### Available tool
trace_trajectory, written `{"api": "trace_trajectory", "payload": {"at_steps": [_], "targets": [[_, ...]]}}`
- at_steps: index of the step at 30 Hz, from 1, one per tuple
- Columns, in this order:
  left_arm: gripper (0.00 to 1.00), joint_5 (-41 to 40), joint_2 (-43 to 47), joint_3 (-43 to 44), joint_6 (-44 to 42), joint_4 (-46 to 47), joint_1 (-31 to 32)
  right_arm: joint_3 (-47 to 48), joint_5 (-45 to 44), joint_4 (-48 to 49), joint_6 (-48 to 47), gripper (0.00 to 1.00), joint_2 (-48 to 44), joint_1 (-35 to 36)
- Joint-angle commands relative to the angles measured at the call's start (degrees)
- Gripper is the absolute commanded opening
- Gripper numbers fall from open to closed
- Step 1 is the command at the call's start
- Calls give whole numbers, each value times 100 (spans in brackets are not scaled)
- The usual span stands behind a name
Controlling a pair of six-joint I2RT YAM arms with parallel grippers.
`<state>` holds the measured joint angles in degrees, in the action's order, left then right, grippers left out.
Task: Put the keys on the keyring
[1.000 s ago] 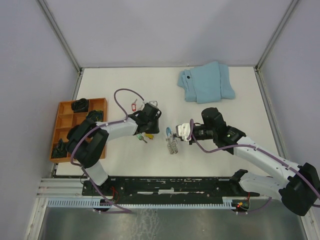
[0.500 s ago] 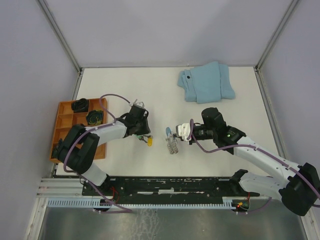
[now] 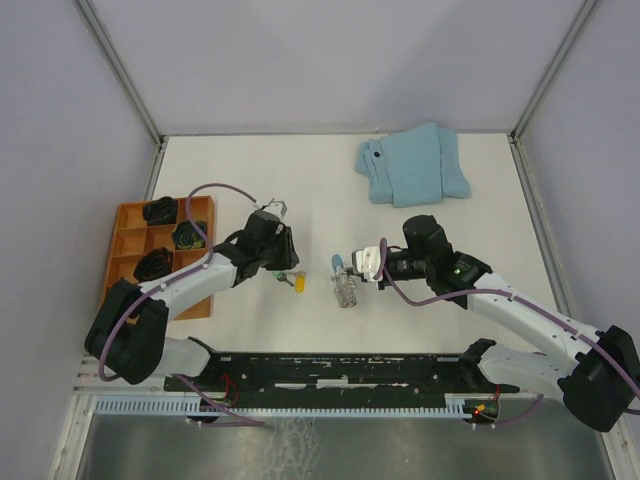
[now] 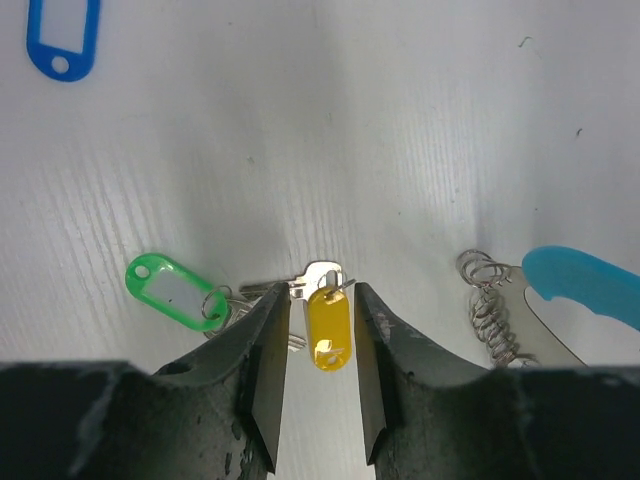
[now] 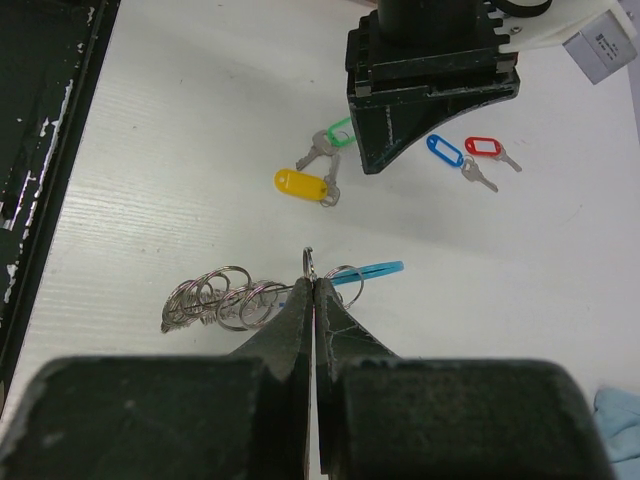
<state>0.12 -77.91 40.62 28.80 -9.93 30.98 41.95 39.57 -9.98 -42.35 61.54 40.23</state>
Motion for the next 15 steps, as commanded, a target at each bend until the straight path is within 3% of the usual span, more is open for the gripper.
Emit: {"api": "trace_trajectory", "payload": {"at_steps": [1, 4, 15], "targets": [[40, 552, 40, -96, -958, 460, 13, 86, 104, 134, -58, 1, -168, -17], [41, 903, -204, -118, -1005, 663, 21, 93, 107, 130, -63, 1, -172, -11], [42, 955, -745, -77, -1218, 707, 162, 94, 123, 112, -56, 1, -164, -11]]}}
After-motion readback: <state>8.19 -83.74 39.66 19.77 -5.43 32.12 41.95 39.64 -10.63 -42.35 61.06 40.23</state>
